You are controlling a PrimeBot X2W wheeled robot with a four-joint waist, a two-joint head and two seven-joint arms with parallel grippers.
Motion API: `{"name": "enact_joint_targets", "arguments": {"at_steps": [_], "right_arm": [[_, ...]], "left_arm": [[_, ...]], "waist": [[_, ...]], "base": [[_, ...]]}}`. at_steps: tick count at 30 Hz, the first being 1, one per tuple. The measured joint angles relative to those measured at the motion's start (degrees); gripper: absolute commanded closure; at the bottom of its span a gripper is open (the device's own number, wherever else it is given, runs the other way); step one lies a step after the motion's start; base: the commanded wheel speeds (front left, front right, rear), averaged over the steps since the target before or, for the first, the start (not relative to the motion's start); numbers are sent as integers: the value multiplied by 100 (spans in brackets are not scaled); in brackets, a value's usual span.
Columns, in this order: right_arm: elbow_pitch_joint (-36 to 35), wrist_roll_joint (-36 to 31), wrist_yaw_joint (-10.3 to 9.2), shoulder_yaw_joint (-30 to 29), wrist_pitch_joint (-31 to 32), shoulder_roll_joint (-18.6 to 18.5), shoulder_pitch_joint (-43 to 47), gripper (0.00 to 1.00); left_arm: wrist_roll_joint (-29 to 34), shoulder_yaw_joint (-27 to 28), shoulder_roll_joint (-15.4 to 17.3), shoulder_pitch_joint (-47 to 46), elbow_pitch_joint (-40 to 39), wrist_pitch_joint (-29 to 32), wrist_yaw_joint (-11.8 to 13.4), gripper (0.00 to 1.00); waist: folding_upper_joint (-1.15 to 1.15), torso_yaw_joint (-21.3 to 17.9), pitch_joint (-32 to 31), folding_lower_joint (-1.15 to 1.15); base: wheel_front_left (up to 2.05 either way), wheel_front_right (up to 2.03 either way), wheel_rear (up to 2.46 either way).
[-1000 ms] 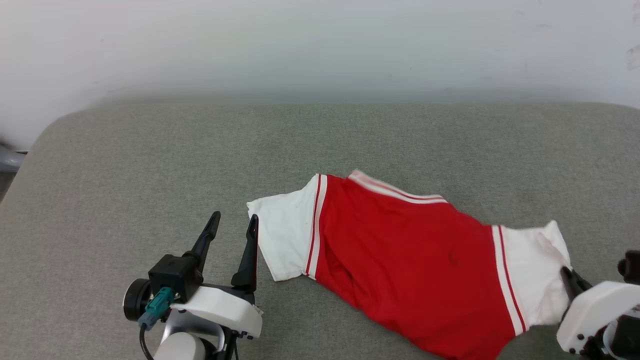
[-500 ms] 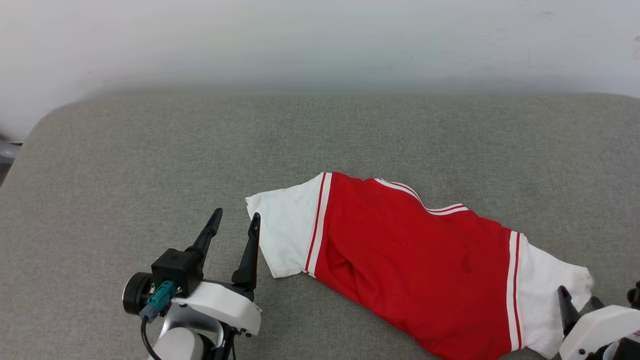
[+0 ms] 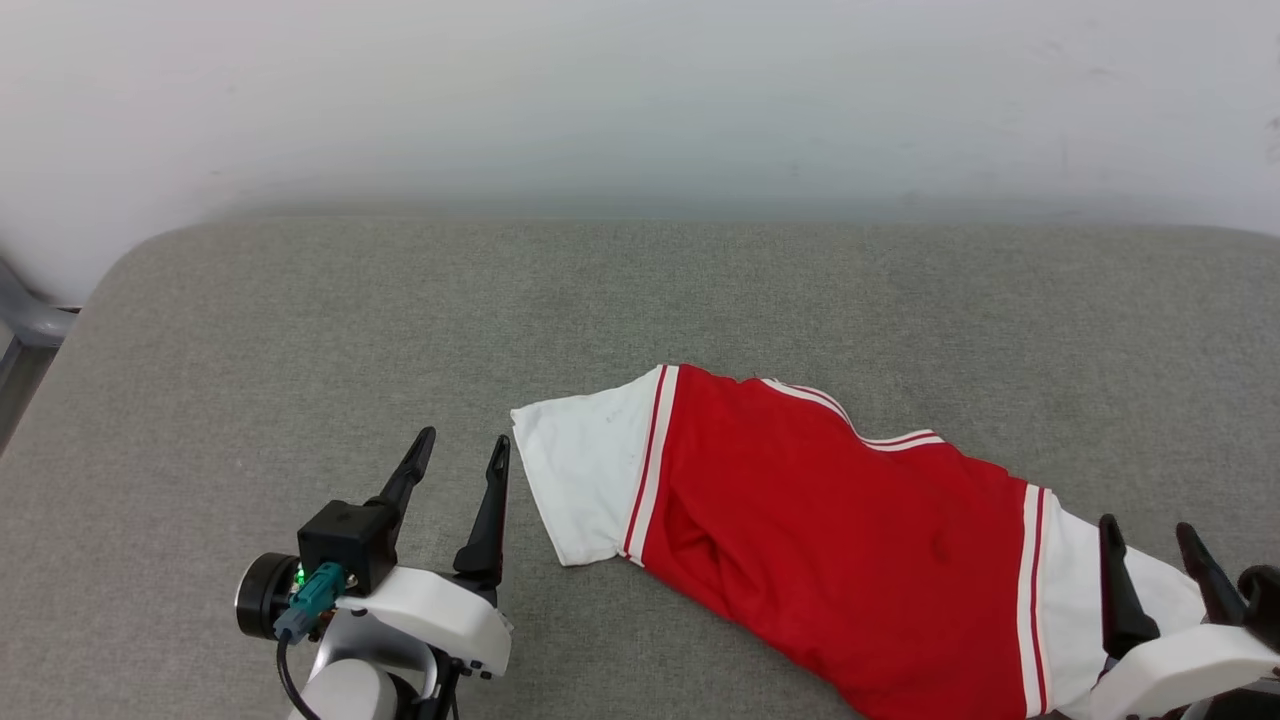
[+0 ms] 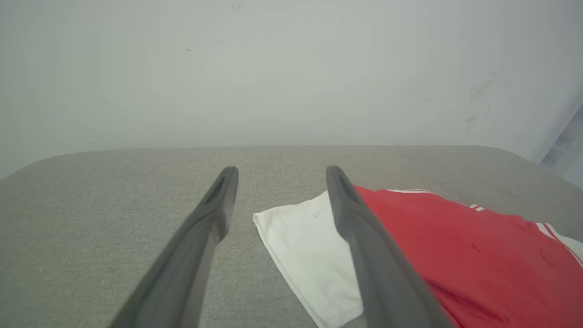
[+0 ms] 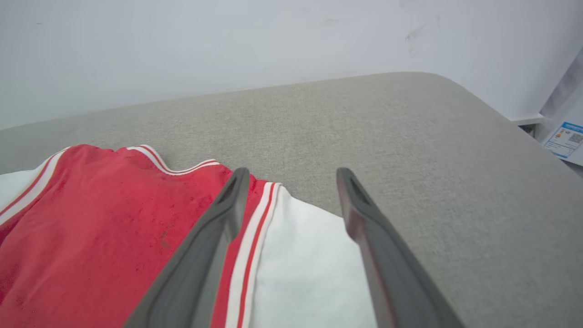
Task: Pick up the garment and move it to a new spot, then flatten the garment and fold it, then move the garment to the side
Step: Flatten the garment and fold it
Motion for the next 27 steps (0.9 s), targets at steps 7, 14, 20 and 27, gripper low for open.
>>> {"name": "enact_joint_targets", "arguments": {"at_steps": [7, 14, 20, 27], "right_arm": [[-1010, 7, 1, 801, -183, 7, 401, 0], [-1859, 85, 0, 1261, -9, 5, 722, 0], [-2101, 140, 0, 1489, 137, 5, 725, 0], [-2012, 292, 0, 1696, 141, 5, 605, 0]], "left_arm": [[-44, 98, 112, 10, 19, 87, 102, 0], [-118, 129, 257, 37, 121, 463, 172, 0], [-226, 13, 396, -405, 517, 1306, -7, 0], [-573, 31, 683, -1033, 1391, 2577, -261, 0]], "waist": [[0, -88, -51, 0], [0, -300, -58, 0], [0, -538, 74, 0], [0, -936, 350, 0]], "base": [[0, 0, 0], [0, 0, 0], [0, 0, 0], [0, 0, 0]]}}
